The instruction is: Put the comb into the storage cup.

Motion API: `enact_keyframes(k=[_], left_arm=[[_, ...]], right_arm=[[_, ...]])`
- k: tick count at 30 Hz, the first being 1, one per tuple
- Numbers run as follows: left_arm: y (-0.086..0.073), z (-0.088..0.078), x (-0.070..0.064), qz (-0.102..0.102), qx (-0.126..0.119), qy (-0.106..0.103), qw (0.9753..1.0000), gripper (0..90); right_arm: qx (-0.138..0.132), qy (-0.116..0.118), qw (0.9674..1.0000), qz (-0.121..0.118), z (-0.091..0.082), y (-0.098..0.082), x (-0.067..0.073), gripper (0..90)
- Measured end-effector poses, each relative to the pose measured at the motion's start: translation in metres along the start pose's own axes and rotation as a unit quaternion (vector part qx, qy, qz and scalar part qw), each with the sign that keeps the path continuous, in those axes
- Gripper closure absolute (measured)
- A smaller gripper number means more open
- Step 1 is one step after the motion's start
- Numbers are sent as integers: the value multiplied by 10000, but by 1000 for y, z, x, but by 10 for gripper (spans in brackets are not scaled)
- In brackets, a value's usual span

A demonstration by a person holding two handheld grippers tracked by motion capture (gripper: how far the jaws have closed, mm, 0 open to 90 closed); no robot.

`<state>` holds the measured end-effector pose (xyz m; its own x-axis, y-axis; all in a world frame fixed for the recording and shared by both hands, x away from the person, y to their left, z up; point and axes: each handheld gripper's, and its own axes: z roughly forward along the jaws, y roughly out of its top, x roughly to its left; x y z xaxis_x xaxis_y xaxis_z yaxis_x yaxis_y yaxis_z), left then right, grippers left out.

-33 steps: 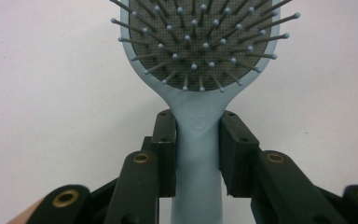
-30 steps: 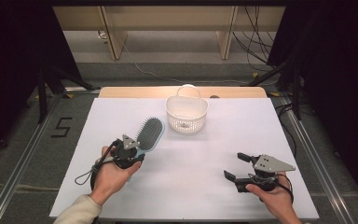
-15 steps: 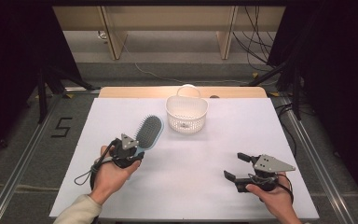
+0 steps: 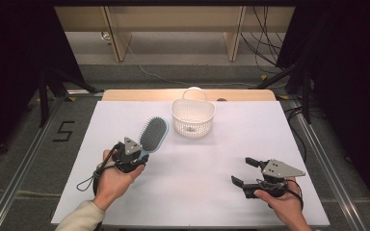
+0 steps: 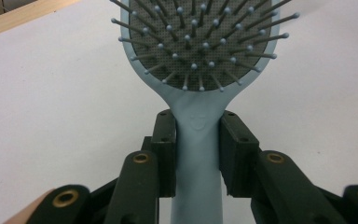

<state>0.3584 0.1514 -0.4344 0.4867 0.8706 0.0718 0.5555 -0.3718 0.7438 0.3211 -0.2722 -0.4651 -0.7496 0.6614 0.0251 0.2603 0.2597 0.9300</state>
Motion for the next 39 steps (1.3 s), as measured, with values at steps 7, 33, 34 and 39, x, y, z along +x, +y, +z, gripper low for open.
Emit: enact_keyframes(k=[7, 33, 34, 39], left_arm=[[0, 0, 0, 56, -56, -14, 10000, 698], [-2, 1, 2, 326, -326, 44, 9989, 698], [-2, 1, 2, 323, -339, 45, 9989, 698], [-2, 0, 3, 398, -412, 60, 9983, 698]], right_arm=[[7, -4, 10000, -9, 0, 0, 0, 156], [-2, -19, 10000, -6, 0, 0, 0, 155], [0, -17, 10000, -4, 0, 0, 0, 155], [-1, -15, 10000, -18, 0, 0, 0, 155]])
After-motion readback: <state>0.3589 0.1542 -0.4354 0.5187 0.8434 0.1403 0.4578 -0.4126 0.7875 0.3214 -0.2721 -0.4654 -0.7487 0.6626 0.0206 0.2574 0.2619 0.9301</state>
